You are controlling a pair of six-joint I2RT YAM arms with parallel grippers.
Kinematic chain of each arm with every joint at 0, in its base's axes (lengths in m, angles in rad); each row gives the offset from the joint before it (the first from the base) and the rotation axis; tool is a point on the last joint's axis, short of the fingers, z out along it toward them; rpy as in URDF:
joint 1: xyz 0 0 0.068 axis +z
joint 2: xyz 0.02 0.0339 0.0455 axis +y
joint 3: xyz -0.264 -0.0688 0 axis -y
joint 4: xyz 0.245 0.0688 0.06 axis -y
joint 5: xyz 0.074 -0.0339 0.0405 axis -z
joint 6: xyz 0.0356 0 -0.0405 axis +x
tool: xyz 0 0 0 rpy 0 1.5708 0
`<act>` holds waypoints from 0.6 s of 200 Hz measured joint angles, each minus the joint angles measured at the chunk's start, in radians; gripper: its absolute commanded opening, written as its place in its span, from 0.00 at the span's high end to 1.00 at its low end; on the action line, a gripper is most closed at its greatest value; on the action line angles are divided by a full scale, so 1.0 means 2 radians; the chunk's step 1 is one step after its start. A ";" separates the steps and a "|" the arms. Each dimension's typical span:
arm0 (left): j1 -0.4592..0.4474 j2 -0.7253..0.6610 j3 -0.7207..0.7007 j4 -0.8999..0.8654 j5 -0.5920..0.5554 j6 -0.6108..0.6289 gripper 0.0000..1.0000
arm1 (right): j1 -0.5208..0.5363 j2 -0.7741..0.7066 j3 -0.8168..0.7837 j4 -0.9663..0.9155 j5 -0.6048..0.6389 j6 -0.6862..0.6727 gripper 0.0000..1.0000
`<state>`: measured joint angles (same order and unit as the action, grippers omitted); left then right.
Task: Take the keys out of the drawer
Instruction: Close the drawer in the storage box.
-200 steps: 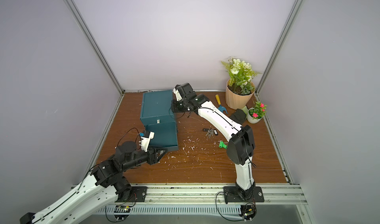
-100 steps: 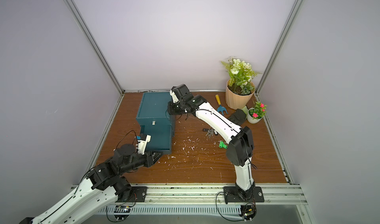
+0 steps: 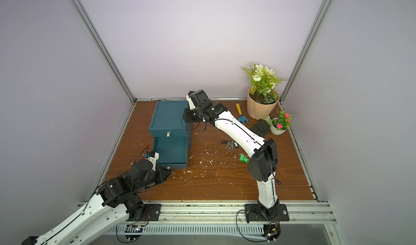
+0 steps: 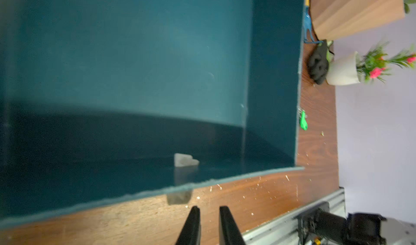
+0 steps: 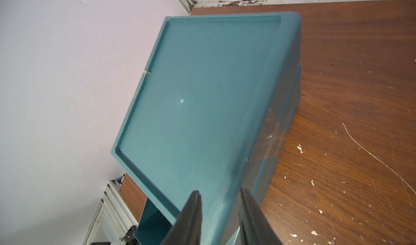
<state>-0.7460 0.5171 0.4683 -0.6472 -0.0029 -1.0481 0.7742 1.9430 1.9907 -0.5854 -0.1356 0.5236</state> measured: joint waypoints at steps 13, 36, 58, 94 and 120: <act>0.000 0.019 0.000 0.005 -0.019 -0.007 0.77 | -0.001 0.000 0.000 0.002 0.000 0.000 0.66; 0.000 0.043 0.000 0.027 -0.043 -0.020 0.75 | -0.001 0.000 0.000 0.006 0.000 -0.002 0.64; -0.002 0.048 0.000 0.052 -0.065 -0.031 0.74 | -0.002 0.000 0.000 0.007 0.000 -0.007 0.59; -0.002 0.030 -0.006 0.098 -0.116 -0.045 0.70 | -0.009 0.024 0.051 -0.008 0.001 -0.024 0.57; -0.002 0.018 -0.019 0.138 -0.147 -0.053 0.67 | -0.012 0.079 0.146 -0.015 0.006 -0.044 0.57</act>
<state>-0.7509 0.5526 0.4294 -0.3714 -0.2974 -1.1534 0.7498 2.1002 2.2829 -0.6159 -0.1238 0.4351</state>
